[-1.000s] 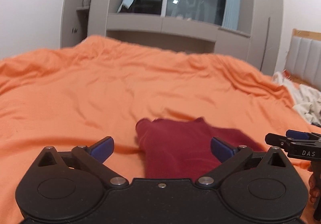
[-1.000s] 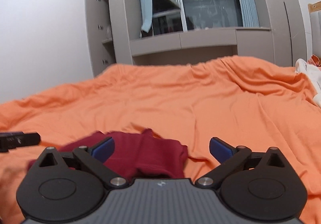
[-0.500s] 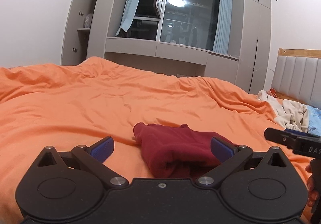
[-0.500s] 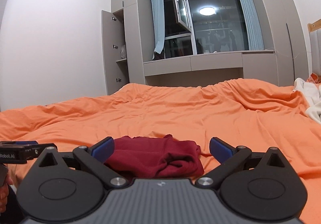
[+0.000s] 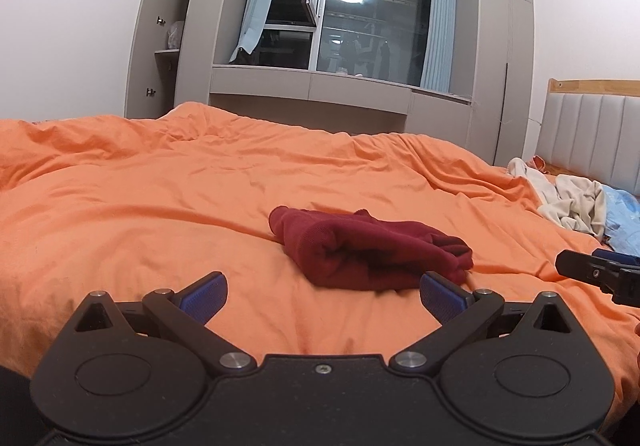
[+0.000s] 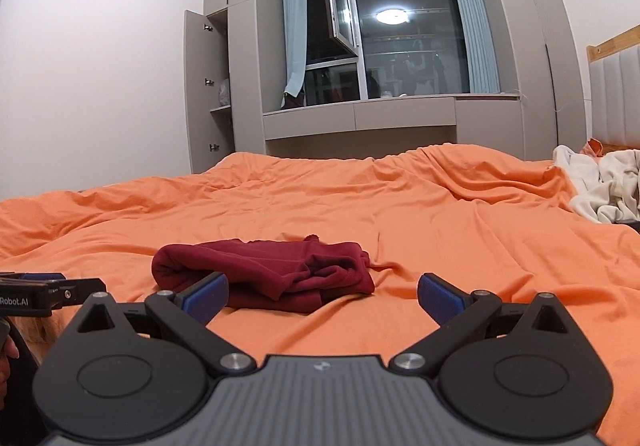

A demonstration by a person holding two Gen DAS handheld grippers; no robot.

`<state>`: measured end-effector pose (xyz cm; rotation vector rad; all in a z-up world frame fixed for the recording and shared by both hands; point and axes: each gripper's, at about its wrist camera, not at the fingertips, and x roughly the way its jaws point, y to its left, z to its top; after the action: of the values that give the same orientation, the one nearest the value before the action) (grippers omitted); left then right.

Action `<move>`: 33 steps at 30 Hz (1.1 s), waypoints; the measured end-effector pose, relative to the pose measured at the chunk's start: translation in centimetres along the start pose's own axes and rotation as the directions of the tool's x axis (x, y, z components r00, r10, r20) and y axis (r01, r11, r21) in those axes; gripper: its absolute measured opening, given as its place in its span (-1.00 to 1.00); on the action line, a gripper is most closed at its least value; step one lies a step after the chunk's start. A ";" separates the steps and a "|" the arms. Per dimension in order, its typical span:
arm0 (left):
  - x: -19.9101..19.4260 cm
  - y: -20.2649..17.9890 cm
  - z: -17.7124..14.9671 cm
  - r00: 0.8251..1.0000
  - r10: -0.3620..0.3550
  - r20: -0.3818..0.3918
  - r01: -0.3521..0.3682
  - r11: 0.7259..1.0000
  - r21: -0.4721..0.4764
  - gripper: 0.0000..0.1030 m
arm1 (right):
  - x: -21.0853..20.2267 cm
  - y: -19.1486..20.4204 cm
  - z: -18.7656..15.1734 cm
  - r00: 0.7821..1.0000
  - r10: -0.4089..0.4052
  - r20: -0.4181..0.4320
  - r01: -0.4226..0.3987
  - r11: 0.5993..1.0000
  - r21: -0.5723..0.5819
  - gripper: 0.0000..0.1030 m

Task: Fold small clothes

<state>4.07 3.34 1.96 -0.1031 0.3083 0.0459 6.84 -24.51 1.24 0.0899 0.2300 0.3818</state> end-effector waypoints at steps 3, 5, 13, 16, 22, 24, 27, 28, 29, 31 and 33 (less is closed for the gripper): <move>0.1 -0.3 -0.3 1.000 -0.006 -0.010 0.006 1.000 0.006 0.99 | 0.1 -0.3 -0.1 1.000 -0.004 -0.007 0.004 1.000 0.007 1.00; 0.0 -0.4 -0.4 1.000 -0.009 -0.012 0.010 1.000 0.012 0.99 | 0.1 -0.3 -0.1 1.000 -0.006 -0.010 0.006 1.000 0.007 1.00; 0.0 -0.5 -0.5 1.000 -0.009 -0.013 0.010 1.000 0.014 0.99 | 0.5 -0.2 -0.1 1.000 -0.008 -0.019 0.008 1.000 0.001 1.00; 0.0 -0.5 -0.5 1.000 -0.009 -0.013 0.009 1.000 0.015 0.99 | 0.5 -0.2 -0.1 1.000 -0.008 -0.020 0.008 1.000 0.002 1.00; 0.0 -0.5 -0.4 1.000 -0.007 -0.014 0.008 1.000 0.015 0.99 | 0.6 -0.2 -0.3 1.000 -0.007 -0.025 0.007 1.000 0.001 1.00; 0.0 -0.5 -0.4 1.000 -0.008 -0.014 0.008 1.000 0.015 0.99 | 0.6 -0.2 -0.3 1.000 -0.007 -0.024 0.007 1.000 0.001 1.00; 0.0 -0.5 -0.4 1.000 -0.008 -0.014 0.008 1.000 0.015 0.99 | 0.6 -0.2 -0.3 1.000 -0.008 -0.026 0.008 1.000 0.002 1.00; 0.0 -0.5 -0.4 1.000 -0.007 -0.014 0.008 1.000 0.015 0.99 | 0.6 -0.2 -0.3 1.000 -0.007 -0.025 0.007 1.000 0.002 1.00; 0.0 -0.5 -0.5 1.000 -0.007 -0.015 0.007 1.000 0.015 0.99 | 0.6 -0.2 -0.3 1.000 -0.007 -0.025 0.007 1.000 0.002 1.00; 0.0 -0.5 -0.4 1.000 -0.007 -0.015 0.007 1.000 0.015 0.99 | 0.6 -0.2 -0.3 1.000 -0.007 -0.026 0.007 1.000 0.002 1.00; 0.0 -0.5 -0.4 1.000 -0.007 -0.014 0.007 1.000 0.015 0.99 | 0.6 -0.2 -0.3 1.000 -0.007 -0.026 0.007 1.000 0.002 1.00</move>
<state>3.97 2.76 1.62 -0.0899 0.3224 0.0359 7.42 -24.49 0.80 0.0861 0.2566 0.3758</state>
